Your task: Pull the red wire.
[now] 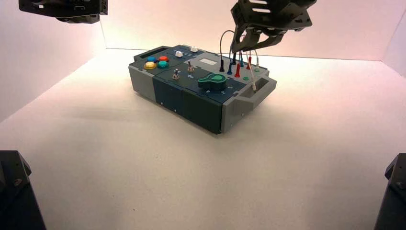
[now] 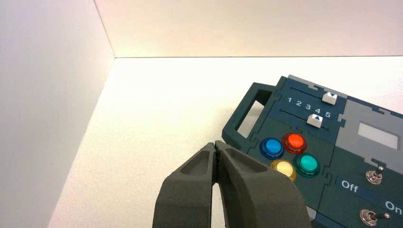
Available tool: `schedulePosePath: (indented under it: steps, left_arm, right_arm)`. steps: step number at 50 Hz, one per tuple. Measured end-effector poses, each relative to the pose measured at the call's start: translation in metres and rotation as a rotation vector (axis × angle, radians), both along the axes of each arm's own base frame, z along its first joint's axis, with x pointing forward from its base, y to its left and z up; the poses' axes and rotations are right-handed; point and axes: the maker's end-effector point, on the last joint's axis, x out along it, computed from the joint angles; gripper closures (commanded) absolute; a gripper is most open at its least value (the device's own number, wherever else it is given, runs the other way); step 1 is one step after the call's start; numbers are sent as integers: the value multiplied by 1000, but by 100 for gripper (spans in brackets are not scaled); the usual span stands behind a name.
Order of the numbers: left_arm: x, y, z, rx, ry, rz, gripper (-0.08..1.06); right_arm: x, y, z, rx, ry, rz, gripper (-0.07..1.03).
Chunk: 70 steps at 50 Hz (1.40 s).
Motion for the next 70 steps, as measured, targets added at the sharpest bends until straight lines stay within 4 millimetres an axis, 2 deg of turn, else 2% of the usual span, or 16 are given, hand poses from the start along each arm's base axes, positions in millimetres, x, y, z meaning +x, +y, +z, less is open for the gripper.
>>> schedulePosePath:
  steps: [15, 70]
  left_arm:
    - [0, 1, 0, 0, 0, 2, 100]
    - [0, 0, 0, 0, -2, 0, 100]
  right_arm:
    - [13, 8, -19, -27, 25, -2, 57]
    - [28, -18, -28, -61, 25, -54, 57]
